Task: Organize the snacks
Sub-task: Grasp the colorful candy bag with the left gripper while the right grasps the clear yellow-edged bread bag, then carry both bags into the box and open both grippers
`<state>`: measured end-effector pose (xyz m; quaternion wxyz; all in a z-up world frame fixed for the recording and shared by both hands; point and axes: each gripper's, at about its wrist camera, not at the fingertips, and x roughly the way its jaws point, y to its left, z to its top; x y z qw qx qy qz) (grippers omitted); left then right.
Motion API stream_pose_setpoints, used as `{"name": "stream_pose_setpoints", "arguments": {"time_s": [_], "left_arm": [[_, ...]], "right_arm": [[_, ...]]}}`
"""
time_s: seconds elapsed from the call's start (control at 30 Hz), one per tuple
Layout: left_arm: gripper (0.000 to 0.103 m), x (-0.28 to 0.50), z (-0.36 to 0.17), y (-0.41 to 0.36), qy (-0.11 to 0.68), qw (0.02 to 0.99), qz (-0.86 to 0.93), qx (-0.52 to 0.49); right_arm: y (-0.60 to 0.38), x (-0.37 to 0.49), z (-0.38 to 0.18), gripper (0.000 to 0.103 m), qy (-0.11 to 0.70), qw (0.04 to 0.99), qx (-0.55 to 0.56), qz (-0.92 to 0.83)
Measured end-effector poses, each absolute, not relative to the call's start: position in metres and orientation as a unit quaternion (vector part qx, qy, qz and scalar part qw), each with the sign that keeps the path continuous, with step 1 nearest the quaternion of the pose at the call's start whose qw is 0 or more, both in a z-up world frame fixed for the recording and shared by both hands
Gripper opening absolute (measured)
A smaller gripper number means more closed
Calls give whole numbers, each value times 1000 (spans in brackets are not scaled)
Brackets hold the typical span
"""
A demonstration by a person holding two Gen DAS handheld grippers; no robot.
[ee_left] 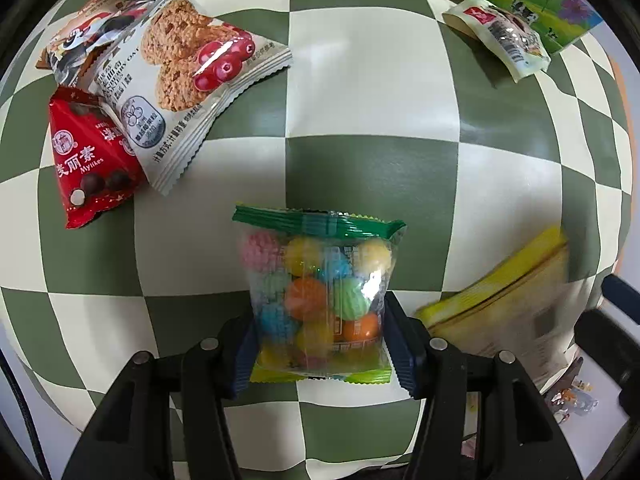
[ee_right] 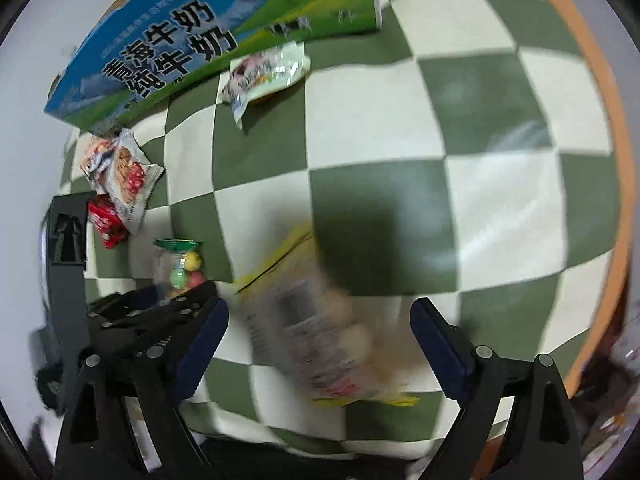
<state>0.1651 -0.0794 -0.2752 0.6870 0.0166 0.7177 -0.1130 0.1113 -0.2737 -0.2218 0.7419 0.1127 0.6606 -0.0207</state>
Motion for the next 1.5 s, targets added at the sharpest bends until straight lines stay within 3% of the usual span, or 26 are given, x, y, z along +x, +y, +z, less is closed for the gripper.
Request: {"name": "stream_pose_setpoints", "arguments": {"time_s": [0.4,0.53,0.63,0.83,0.93,1.2,1.33,1.5], "left_arm": [[53,140,-277,-57,721,681,-125,14],[52,143,-281,-49,726,677,-123,3],[52,144,-283,-46,727,676,-122,3],[53,149,-289,-50,727,677,-110,16],[50,148,-283,-58,721,685,-106,18],[46,154,-250,-50,700,704,-118,0],[46,167,-211,-44,680,720,-136,-26],[46,206,-123,-38,621,763,-164,-66]], "right_arm": [[-160,52,-249,94,640,725,-229,117],[-158,55,-260,91,616,732,-269,114],[-188,69,-258,69,638,739,-201,81],[-271,96,-252,68,672,737,80,-5],[-283,102,-254,68,674,730,107,-25],[-309,105,-213,54,642,748,170,-8],[-324,108,-178,53,624,755,202,3],[-330,134,-120,53,589,775,225,32]]}}
